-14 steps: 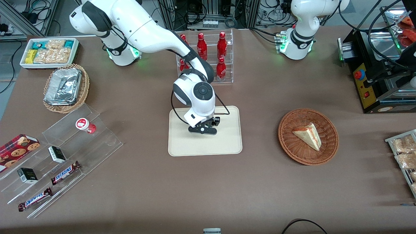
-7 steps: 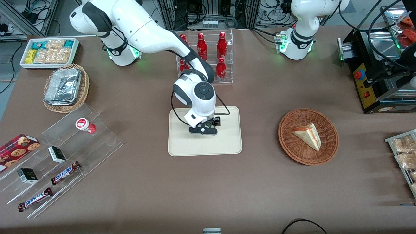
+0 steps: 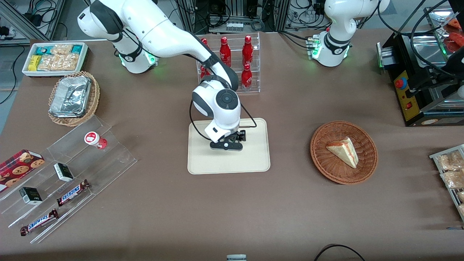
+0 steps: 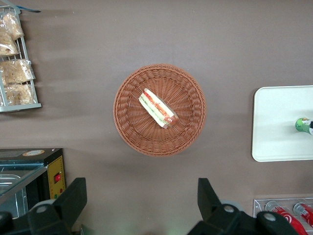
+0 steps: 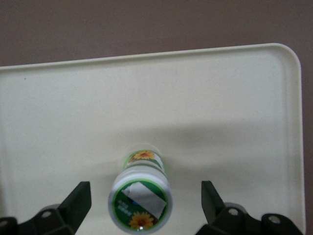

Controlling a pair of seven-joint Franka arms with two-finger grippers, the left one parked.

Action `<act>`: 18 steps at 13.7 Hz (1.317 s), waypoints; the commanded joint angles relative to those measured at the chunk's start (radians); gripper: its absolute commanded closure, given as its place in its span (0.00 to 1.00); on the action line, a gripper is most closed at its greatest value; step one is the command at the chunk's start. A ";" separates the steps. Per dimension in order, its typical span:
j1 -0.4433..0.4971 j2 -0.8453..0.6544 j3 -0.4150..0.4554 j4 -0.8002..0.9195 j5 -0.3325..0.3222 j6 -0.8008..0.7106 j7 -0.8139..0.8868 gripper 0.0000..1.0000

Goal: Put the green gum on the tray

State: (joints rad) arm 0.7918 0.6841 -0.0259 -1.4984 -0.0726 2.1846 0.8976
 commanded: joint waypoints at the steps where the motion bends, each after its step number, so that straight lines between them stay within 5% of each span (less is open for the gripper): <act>1: -0.019 -0.086 0.003 0.004 -0.027 -0.124 -0.055 0.00; 13: -0.123 -0.323 0.004 0.004 -0.007 -0.428 -0.259 0.00; 18: -0.255 -0.395 0.018 -0.020 0.026 -0.508 -0.425 0.00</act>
State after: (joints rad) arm 0.5985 0.3406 -0.0270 -1.4854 -0.0703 1.7108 0.5177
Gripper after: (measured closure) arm 0.000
